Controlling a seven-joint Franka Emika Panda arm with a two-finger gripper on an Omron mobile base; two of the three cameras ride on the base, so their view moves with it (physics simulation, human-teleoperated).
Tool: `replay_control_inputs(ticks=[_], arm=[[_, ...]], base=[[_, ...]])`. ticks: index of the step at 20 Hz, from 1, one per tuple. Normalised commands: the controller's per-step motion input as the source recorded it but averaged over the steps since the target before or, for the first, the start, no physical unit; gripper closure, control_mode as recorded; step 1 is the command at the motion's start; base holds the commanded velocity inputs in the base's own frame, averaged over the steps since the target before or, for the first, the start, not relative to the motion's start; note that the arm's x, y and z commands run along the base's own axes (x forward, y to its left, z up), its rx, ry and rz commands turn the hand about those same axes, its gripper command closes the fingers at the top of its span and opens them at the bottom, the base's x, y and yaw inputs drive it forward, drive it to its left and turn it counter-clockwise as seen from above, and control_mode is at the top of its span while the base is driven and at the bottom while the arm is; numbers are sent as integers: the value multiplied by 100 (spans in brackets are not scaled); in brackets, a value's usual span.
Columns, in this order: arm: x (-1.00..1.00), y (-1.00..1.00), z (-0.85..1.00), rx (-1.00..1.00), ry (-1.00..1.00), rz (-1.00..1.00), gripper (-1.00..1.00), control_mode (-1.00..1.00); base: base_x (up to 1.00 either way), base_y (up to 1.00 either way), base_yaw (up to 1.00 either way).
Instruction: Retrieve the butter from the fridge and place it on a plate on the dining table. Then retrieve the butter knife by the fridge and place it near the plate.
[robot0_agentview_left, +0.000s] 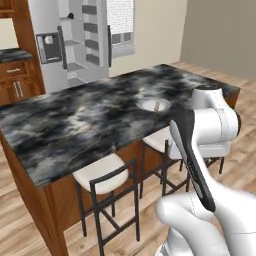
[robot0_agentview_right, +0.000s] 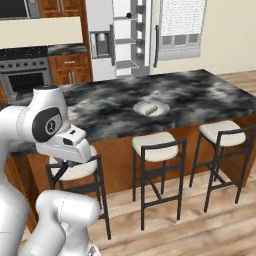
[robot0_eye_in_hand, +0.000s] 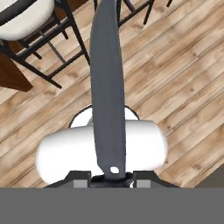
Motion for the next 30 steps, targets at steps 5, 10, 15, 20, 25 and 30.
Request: replay_control_inputs(ticks=[5, 10, 15, 20, 25, 30], arm=[[0, 0, 0, 0, 0, 0, 100, 100], [0, 0, 0, 0, 0, 0, 100, 100], [0, 0, 0, 0, 0, 0, 100, 100], [0, 0, 0, 0, 0, 0, 100, 100], [0, 0, 0, 0, 0, 0, 100, 100], [0, 0, 0, 0, 0, 0, 100, 100]], base=[[0, -77, 55], [0, -80, 49], [-1, -77, 47], [-12, -68, 34], [-17, -69, 18], [-5, -60, 2]])
